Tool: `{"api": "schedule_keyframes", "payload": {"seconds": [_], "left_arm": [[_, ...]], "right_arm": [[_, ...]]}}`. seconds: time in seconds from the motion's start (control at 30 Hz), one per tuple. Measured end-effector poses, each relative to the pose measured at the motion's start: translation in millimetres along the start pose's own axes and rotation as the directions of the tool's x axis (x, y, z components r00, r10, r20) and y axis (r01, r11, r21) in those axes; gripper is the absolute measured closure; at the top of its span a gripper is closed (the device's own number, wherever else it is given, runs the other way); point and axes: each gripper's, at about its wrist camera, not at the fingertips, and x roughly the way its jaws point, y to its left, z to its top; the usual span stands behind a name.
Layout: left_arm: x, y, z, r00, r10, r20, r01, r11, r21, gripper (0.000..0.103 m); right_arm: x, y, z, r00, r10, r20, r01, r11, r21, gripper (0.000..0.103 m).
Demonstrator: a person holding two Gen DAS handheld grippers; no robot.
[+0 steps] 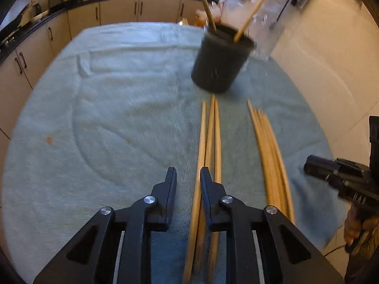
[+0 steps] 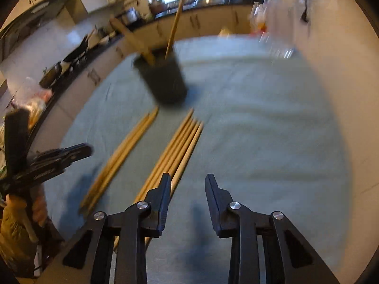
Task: Organize utensils
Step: 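Move both grippers back down to the remaining chopsticks, then close the left gripper on a chopstick while the right gripper grasps another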
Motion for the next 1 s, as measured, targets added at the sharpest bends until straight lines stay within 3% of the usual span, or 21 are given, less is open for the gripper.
{"api": "schedule_keyframes", "payload": {"seconds": [0.13,0.2,0.27,0.4,0.47,0.6,0.8,1.0], "left_arm": [[8.2,-7.4,-7.0,1.0,0.03,-0.005,-0.029,0.997,0.07,0.084],[7.9,-9.6,-5.7,0.999,0.054,0.001,-0.054,0.994,0.099,0.089],[7.7,-7.9,-3.4,0.999,0.035,-0.007,-0.035,0.995,0.091,0.098],[9.0,-8.9,-0.7,0.999,0.043,0.005,-0.044,0.995,0.093,0.1],[8.9,-6.6,-1.5,0.999,0.043,0.01,-0.043,0.995,0.084,0.1],[7.3,-1.4,-1.0,0.998,0.063,0.009,-0.063,0.997,0.033,0.1],[0.7,14.1,-6.4,0.997,0.04,-0.063,-0.046,0.993,-0.108,0.1],[-6.6,13.3,-6.7,0.993,0.016,-0.115,-0.027,0.995,-0.093,0.1]], "right_arm": [[26.4,13.0,-18.6,1.0,-0.006,-0.024,0.005,0.999,-0.032,0.071],[32.9,19.6,-20.7,0.999,-0.044,-0.024,0.042,0.997,-0.063,0.071],[35.5,24.7,-19.1,0.997,-0.071,-0.015,0.069,0.994,-0.084,0.074],[38.0,29.9,-16.8,0.993,-0.117,-0.004,0.115,0.987,-0.113,0.081],[39.0,28.9,-16.9,0.992,-0.128,-0.001,0.127,0.987,-0.103,0.088],[36.1,16.1,-16.8,0.993,-0.12,0.01,0.12,0.992,-0.046,0.092],[17.9,-15.5,-24.8,0.989,-0.147,0.007,0.147,0.988,0.044,0.095],[4.0,-26.3,-31.1,0.985,-0.17,-0.021,0.17,0.985,0.024,0.093]]}}
